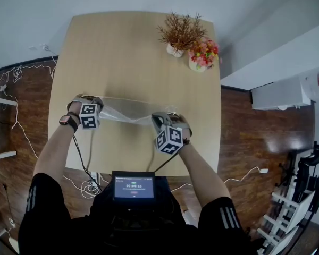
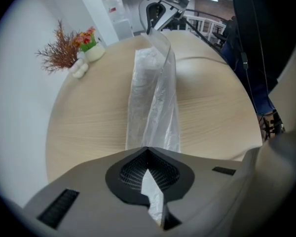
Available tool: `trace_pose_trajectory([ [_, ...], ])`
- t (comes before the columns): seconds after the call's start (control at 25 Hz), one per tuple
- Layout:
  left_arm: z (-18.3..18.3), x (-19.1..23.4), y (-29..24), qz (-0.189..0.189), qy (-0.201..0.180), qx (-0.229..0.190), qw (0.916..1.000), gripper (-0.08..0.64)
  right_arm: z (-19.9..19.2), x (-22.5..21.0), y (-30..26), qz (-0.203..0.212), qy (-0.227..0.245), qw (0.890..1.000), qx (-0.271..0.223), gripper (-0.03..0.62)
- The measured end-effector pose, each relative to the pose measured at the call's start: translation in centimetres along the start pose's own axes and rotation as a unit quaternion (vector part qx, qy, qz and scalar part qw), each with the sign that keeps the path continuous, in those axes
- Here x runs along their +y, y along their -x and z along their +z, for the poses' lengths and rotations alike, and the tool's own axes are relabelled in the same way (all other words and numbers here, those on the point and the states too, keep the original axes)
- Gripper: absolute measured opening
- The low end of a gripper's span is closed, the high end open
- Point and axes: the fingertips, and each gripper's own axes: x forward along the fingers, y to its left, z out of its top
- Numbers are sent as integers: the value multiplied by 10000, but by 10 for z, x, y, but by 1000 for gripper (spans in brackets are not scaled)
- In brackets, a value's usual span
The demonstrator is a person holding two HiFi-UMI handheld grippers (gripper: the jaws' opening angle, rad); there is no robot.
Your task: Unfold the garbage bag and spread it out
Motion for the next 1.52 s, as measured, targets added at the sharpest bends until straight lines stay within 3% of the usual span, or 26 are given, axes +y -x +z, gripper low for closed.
trace_pose_trajectory([
  [0.32,19,-27,41,480,-203,-364,9980,3,16,11,23,-205,380,9989,-163,18],
  [0.48,10,-63,42,304,-455,-121,9984,3,15,28,33,-192,700,9973,-126,18],
  [0.72,19,-112,38,117,-722,-144,9972,3,-1,60,41,-121,843,9963,67,20],
  [0.92,22,-144,28,-58,-935,-79,9956,3,-31,86,41,49,738,9965,381,20],
  [1.16,25,-164,6,-211,-770,-228,9965,3,-72,112,33,428,456,9947,817,23],
  [1.36,27,-174,0,-333,-720,-255,9965,3,-96,136,30,919,-21,9903,1040,62],
  [1.52,27,-178,-6,-419,-716,-232,9963,3,-99,140,29,1049,-465,9882,1016,89],
])
